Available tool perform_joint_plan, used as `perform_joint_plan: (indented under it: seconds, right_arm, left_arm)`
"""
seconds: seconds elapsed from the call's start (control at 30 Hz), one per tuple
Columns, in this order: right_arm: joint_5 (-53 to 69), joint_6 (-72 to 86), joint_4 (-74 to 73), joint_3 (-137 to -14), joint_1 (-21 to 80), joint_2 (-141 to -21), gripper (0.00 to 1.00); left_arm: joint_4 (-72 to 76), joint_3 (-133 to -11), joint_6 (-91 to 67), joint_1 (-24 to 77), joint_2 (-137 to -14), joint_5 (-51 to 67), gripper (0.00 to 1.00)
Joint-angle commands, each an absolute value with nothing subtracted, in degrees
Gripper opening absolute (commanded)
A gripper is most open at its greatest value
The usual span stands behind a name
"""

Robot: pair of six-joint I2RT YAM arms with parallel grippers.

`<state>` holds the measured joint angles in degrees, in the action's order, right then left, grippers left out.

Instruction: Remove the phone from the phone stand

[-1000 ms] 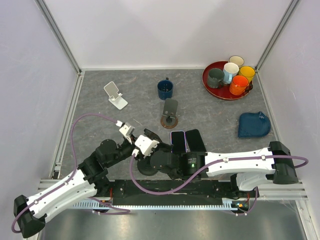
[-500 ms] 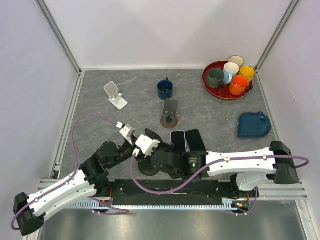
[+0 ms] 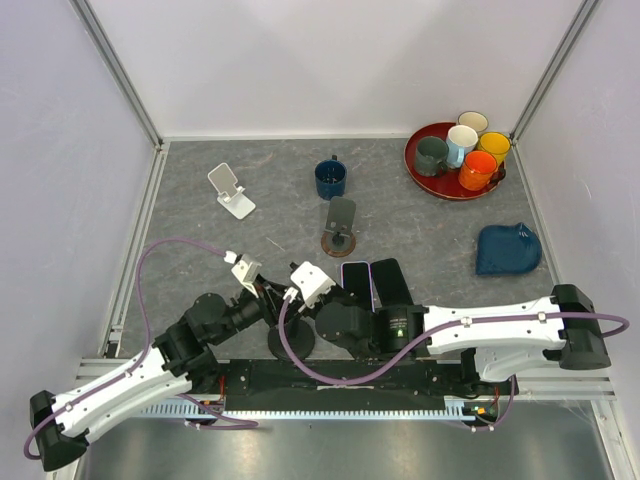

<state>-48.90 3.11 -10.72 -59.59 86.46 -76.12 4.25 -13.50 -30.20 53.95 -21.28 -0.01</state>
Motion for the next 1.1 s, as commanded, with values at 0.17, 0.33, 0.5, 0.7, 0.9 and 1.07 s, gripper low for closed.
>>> perform_joint_plan:
  seconds: [0.17,0.33,0.5,0.7,0.9,1.07]
  right_arm:
    - [-59.6,2.9,3.8,-60.5,84.3,-70.2,0.00]
    - [-56.0,-1.0,3.6,-60.7,84.3,-71.5,0.00]
    - [-54.5,-7.1,5.3,-59.0,84.2,-70.6,0.00]
    - [-45.4,-16.6,5.2,-56.8,84.3,-69.7,0.00]
    - [-41.3,-22.8,6.7,-54.2,84.3,-68.4,0.00]
    - [-40.0,-26.1,8.5,-52.8,84.2,-68.7,0.00]
  left_arm:
    - [-2.4,-13.7,-34.3,54.4,-19.3,-11.2,0.05]
    - [-9.5,-19.7,-34.0,54.3,-18.3,-16.9,0.48]
    - [-17.3,-24.5,-40.3,54.3,-15.8,-21.4,0.69]
    - [-21.1,-29.3,-44.4,54.3,-15.6,-22.3,0.78]
    - [-31.5,-39.5,-53.3,54.3,-25.4,-25.2,0.87]
    - [-32.1,-44.1,-58.8,54.3,-33.4,-23.3,0.89]
